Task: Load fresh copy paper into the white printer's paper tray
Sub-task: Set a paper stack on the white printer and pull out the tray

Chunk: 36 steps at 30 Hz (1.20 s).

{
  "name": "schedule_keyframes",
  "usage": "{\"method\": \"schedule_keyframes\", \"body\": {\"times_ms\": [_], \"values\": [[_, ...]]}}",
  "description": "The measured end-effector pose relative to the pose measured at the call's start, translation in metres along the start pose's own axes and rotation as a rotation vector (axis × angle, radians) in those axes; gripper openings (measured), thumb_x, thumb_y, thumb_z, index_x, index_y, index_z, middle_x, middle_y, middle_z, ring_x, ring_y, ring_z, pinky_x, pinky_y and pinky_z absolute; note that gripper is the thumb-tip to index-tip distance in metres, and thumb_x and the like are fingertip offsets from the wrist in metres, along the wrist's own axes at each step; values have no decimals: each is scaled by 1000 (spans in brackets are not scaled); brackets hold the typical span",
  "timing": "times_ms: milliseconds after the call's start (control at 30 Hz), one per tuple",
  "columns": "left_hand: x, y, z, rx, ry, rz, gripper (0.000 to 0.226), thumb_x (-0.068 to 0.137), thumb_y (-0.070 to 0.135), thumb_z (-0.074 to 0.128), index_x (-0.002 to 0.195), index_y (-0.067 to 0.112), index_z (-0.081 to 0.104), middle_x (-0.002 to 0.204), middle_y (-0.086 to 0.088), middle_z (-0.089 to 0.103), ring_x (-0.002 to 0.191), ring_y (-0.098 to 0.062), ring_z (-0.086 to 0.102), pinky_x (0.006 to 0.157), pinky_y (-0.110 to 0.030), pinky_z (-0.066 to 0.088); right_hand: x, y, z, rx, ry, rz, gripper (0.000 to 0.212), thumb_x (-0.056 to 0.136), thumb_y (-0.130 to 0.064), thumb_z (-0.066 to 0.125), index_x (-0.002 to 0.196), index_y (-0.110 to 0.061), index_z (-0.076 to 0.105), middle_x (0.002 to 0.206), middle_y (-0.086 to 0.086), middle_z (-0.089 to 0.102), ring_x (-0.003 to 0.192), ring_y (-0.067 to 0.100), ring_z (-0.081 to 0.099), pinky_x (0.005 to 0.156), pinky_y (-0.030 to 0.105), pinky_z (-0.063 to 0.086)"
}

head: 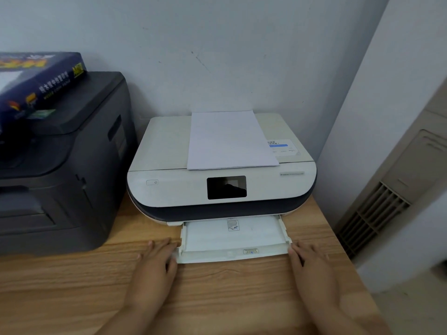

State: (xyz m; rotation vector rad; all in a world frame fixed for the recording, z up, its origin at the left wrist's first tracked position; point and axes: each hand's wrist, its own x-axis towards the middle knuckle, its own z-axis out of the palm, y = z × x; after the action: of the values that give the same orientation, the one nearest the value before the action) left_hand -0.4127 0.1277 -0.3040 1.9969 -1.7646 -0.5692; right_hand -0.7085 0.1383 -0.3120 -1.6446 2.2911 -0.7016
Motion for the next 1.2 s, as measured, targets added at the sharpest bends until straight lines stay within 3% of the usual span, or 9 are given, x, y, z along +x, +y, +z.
{"method": "schedule_keyframes", "body": {"times_ms": [100, 200, 333, 533, 733, 833, 933, 1033, 1200], "values": [[1, 5, -1, 1, -22, 2, 38, 95, 16, 40, 130, 28, 49, 147, 8, 38, 144, -26, 13, 116, -47, 6, -2, 0, -5, 4, 3, -17, 28, 92, -29, 50, 111, -16, 68, 112, -4, 69, 121, 23, 52, 99, 36, 43], [2, 8, -3, 1, -37, 8, 35, 94, 15, 41, 125, 28, 52, 144, 9, 42, 144, -27, 13, 115, -49, 7, 3, -4, -12, 119, -13, -19, 18, 91, -28, 53, 97, -21, 69, 98, -5, 68, 102, 20, 60, 79, 29, 46], [1, 5, -4, -3, -52, 16, 36, 94, 15, 43, 126, 28, 52, 146, 8, 39, 145, -27, 11, 115, -50, 6, 16, -7, -13, 223, -117, -50, 31, 93, -24, 49, 122, -20, 59, 113, -9, 61, 109, 13, 55, 91, 25, 41], [2, 3, -5, -44, -53, 10, 34, 93, 12, 43, 121, 25, 57, 143, 8, 43, 144, -24, 13, 115, -48, 4, 16, -8, -18, 258, -121, -63, 30, 97, -24, 39, 105, -20, 67, 94, -14, 59, 94, 7, 54, 78, 22, 35], [-2, -2, -6, -68, -39, 14, 24, 93, 24, 49, 110, 23, 65, 130, 7, 53, 137, -19, 30, 116, -44, 10, 11, -3, -21, 270, -83, -34, 35, 97, -29, 36, 98, -18, 69, 85, -10, 60, 86, 11, 54, 73, 26, 36], [-4, 0, -11, -124, -36, 39, 16, 88, 21, 58, 81, 33, 67, 118, 8, 57, 115, -11, 44, 113, -44, 20, 7, -1, -22, 275, -82, -29, 36, 97, -32, 36, 99, -20, 70, 88, -11, 61, 86, 10, 54, 74, 27, 37], [-6, -2, -14, -194, -46, 79, 29, 80, 20, 68, 57, 37, 63, 102, 15, 56, 99, 4, 47, 108, -45, 27, 3, 3, -23, 285, -84, -30, 35, 97, -31, 36, 97, -21, 70, 92, -9, 65, 92, 14, 58, 76, 29, 38], [-9, -8, -14, -191, -65, 130, 10, 67, 46, 69, 67, 42, 60, 103, 26, 51, 100, 10, 43, 110, -44, 27, -1, 7, -25, 267, -105, -61, 34, 96, -32, 37, 99, -22, 70, 96, -9, 67, 97, 13, 58, 78, 28, 40], [-11, -13, -13, -102, -101, 208, 33, 66, 63, 55, 94, 48, 50, 114, 37, 40, 120, 0, 40, 112, -30, 22, -4, 12, -26, 216, -159, -131, 23, 90, -26, 56, 107, -22, 70, 111, -10, 67, 114, 8, 51, 91, 16, 34]]}}
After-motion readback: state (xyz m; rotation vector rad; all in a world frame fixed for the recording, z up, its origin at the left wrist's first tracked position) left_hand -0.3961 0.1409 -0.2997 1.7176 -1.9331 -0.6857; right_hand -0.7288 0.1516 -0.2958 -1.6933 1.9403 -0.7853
